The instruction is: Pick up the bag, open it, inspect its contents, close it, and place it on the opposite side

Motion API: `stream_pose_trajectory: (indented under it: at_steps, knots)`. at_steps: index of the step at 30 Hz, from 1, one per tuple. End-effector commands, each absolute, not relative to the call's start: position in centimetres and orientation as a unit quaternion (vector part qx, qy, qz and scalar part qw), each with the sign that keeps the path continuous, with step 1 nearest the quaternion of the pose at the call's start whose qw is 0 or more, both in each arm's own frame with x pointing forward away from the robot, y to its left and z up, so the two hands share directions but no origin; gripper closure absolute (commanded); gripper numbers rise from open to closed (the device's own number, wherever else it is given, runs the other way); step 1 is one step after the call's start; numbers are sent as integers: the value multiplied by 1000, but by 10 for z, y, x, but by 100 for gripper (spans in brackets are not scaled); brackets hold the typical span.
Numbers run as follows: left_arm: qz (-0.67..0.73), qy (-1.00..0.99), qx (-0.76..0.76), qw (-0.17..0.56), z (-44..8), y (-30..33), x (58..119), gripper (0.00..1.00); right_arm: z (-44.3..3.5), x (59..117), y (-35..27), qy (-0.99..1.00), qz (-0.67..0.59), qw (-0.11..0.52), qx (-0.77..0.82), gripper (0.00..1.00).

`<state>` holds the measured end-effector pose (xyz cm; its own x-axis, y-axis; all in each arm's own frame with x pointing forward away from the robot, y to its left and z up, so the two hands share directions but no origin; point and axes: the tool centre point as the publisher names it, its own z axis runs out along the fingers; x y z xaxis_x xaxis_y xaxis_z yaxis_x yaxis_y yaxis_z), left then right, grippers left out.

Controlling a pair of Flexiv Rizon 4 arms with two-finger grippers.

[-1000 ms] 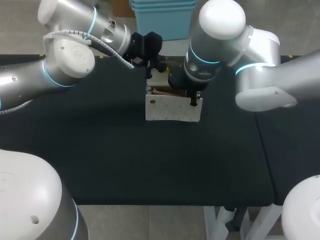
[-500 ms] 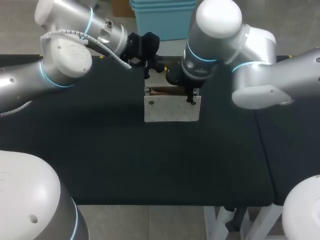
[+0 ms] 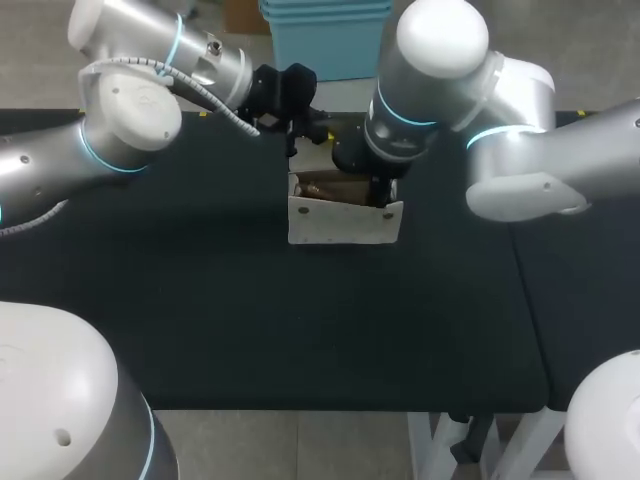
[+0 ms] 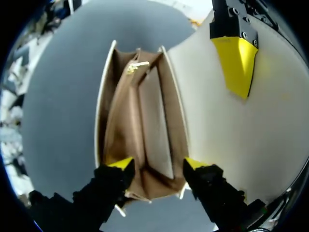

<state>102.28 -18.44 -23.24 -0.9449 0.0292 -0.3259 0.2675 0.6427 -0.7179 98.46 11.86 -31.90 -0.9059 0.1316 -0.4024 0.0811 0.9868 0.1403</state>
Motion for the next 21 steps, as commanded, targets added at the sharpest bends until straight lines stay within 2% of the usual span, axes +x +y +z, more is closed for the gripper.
stream_pose_trajectory:
  at_steps: [1,11,21]
  knots:
    - [-418,893,87,144,-230,-183,1021,100,-331,985,119,975,60,207,54,0]
    - [-419,891,94,147,-229,-184,1022,100,-332,984,119,976,60,202,52,0]
    - [-415,893,95,147,-230,-185,1022,100,-313,985,118,971,57,226,50,0]
